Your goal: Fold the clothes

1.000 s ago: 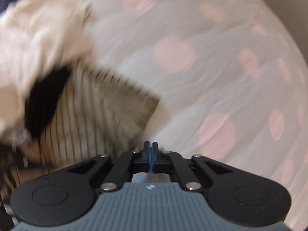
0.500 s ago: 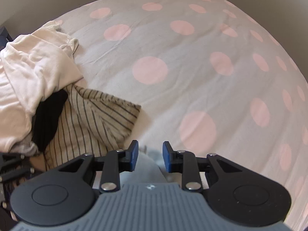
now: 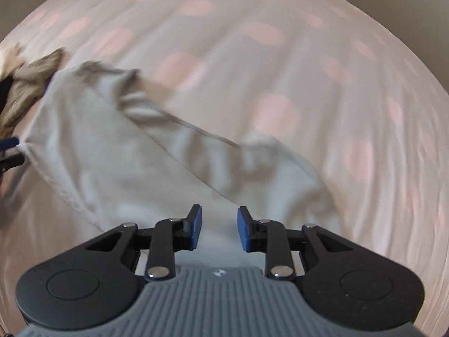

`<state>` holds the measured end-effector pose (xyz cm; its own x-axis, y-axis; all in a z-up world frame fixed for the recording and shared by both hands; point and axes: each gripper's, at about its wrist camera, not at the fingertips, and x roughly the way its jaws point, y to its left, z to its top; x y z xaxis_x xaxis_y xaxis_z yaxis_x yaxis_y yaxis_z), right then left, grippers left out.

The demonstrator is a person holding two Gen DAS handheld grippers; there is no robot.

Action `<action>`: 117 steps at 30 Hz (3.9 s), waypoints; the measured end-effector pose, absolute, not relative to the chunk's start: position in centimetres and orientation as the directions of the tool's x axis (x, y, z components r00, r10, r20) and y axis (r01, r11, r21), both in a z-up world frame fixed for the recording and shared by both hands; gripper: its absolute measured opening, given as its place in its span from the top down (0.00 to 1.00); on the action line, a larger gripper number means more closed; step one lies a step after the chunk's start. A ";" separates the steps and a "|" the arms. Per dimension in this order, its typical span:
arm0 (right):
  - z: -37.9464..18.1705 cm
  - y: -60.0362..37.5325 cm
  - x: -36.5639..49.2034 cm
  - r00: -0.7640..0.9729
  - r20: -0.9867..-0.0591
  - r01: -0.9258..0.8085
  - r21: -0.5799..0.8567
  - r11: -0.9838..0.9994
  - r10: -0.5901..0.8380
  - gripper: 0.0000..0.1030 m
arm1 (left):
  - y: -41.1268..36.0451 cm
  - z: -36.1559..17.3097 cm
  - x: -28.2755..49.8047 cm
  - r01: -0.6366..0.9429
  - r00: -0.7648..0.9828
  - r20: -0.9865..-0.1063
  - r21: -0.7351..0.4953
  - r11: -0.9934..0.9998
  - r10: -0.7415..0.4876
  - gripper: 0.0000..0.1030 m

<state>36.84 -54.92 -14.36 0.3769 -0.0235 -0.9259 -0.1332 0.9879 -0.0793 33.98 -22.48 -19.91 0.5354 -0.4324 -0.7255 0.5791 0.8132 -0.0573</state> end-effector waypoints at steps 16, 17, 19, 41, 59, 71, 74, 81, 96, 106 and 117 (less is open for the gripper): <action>-18.1 -61.9 30.9 0.525 -0.851 -0.136 -0.090 0.987 -0.006 0.63 | -23.0 -20.4 33.9 0.568 0.538 -0.745 -0.024 0.823 -0.393 0.71; -18.0 -61.7 31.6 0.532 -0.847 -0.125 -0.092 0.988 -0.012 0.63 | -23.0 -20.4 34.0 0.568 0.539 -0.745 -0.024 0.822 -0.394 0.71; -18.0 -61.6 33.0 0.535 -0.845 -0.098 -0.089 0.991 -0.023 0.63 | -23.0 -20.5 34.0 0.570 0.540 -0.742 -0.025 0.821 -0.397 0.71; -15.2 -65.3 29.5 0.460 -0.879 0.246 0.261 0.934 0.124 0.92 | -22.1 -20.4 34.4 0.556 0.527 -0.743 -0.067 0.828 -0.414 0.76; -15.1 -70.8 20.6 0.376 -0.925 0.444 0.118 0.888 -0.065 0.65 | -21.8 -19.5 33.7 0.572 0.542 -0.722 -0.058 0.818 -0.430 0.95; -12.9 -75.0 9.2 0.371 -0.914 0.575 0.090 0.813 -0.162 0.65 | -21.7 -19.4 33.5 0.546 0.538 -0.771 0.012 0.838 -0.339 0.95; -11.2 -77.6 5.7 0.363 -0.901 0.648 0.060 0.759 -0.239 0.65 | -21.7 -19.2 33.5 0.514 0.566 -0.789 0.111 0.850 -0.239 0.95; -8.2 -81.2 0.5 0.357 -0.862 0.727 0.014 0.687 -0.360 0.59 | -21.6 -18.3 33.0 0.505 0.568 -0.783 0.091 0.858 -0.252 0.94; -9.7 -83.8 -2.1 0.385 -0.860 0.820 0.152 0.552 -0.335 0.97 | -21.7 -18.6 33.2 0.469 0.575 -0.790 0.104 0.877 -0.213 0.91; -1.0 -80.9 4.1 0.513 -0.759 0.751 0.169 0.639 -0.401 0.97 | -20.9 -17.8 33.3 0.453 0.584 -0.776 0.069 0.889 -0.238 0.91; 14.0 -72.6 15.8 0.698 -0.549 0.597 0.090 0.797 -0.461 0.97 | -19.4 -16.6 33.6 0.425 0.598 -0.755 0.014 0.905 -0.269 0.91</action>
<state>15.83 -72.59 13.95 0.6978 -0.4605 -0.5486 0.5969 0.7973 0.0900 33.55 -19.40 -16.63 0.5979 -0.2687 -0.7552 0.4247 0.9052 0.0142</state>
